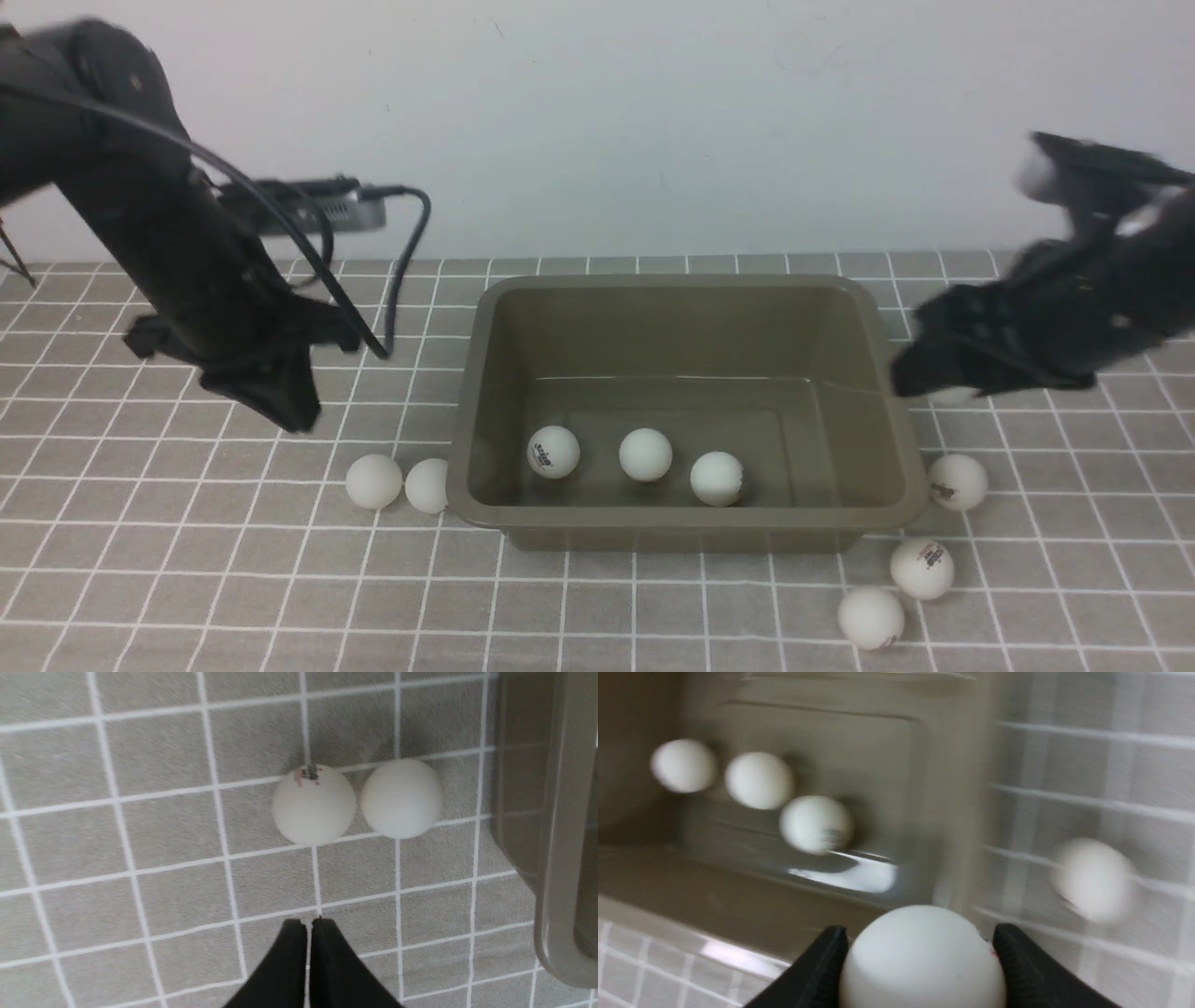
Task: Put the table tennis balls into the box on the grey coffee tablecloth.
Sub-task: 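Release the ping pong ball into the bin and lift the gripper away, then reach for and grasp a ping pong ball on the table beside the basket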
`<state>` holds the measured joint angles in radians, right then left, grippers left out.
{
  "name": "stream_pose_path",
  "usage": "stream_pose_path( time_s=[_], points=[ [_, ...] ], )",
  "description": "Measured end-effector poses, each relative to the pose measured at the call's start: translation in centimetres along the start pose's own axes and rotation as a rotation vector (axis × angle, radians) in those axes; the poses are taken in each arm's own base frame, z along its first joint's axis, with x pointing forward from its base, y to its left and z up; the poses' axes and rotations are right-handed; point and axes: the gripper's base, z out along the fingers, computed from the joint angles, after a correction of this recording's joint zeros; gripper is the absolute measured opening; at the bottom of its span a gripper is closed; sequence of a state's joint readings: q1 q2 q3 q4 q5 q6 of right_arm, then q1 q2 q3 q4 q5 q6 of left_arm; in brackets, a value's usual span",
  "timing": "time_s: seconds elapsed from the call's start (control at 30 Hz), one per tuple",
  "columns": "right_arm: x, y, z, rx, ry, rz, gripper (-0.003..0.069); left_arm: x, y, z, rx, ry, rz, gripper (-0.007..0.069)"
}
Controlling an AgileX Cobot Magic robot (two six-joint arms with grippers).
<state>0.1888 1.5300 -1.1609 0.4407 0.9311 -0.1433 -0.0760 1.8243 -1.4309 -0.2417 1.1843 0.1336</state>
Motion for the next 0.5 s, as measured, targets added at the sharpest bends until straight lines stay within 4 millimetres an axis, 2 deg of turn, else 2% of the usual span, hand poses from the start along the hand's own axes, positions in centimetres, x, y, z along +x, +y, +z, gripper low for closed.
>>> stream_pose_path(
  time_s=[0.03,0.1,0.23,0.27,0.3,0.33,0.4,0.47,0.5],
  points=[
    [-1.0,1.2,1.1,-0.014,0.003,-0.040,0.0384,0.3,-0.4,0.9,0.014,0.008,0.012,-0.0005],
    [-2.5,2.4,2.6,-0.021,0.016,-0.081,0.0419,0.3,-0.9,2.2,0.023,0.025,0.033,-0.0003],
    [-3.7,2.9,3.8,-0.016,0.062,-0.090,0.0477,0.1,-1.2,3.4,0.025,0.038,0.055,0.0022],
    [-4.2,2.8,4.2,0.002,0.104,-0.088,0.0518,-0.2,-1.4,4.0,0.023,0.035,0.075,0.0067],
    [-4.2,2.8,4.2,0.005,0.109,-0.086,0.0526,-0.2,-1.4,4.0,0.023,0.035,0.075,0.0067],
    [-4.4,2.7,4.1,0.029,0.134,-0.101,0.0549,-0.3,-1.4,4.4,0.023,0.037,0.079,0.0127],
    [-4.5,2.6,3.7,0.056,0.147,-0.122,0.0556,-0.4,-1.4,4.6,0.022,0.034,0.078,0.0185],
    [-4.5,2.4,2.7,0.099,0.142,-0.151,0.0542,-0.7,-1.3,4.8,0.009,0.008,0.082,0.0303],
    [-4.5,2.4,2.5,0.107,0.138,-0.157,0.0536,-0.7,-1.2,4.8,0.008,0.007,0.083,0.0303]
  ],
)
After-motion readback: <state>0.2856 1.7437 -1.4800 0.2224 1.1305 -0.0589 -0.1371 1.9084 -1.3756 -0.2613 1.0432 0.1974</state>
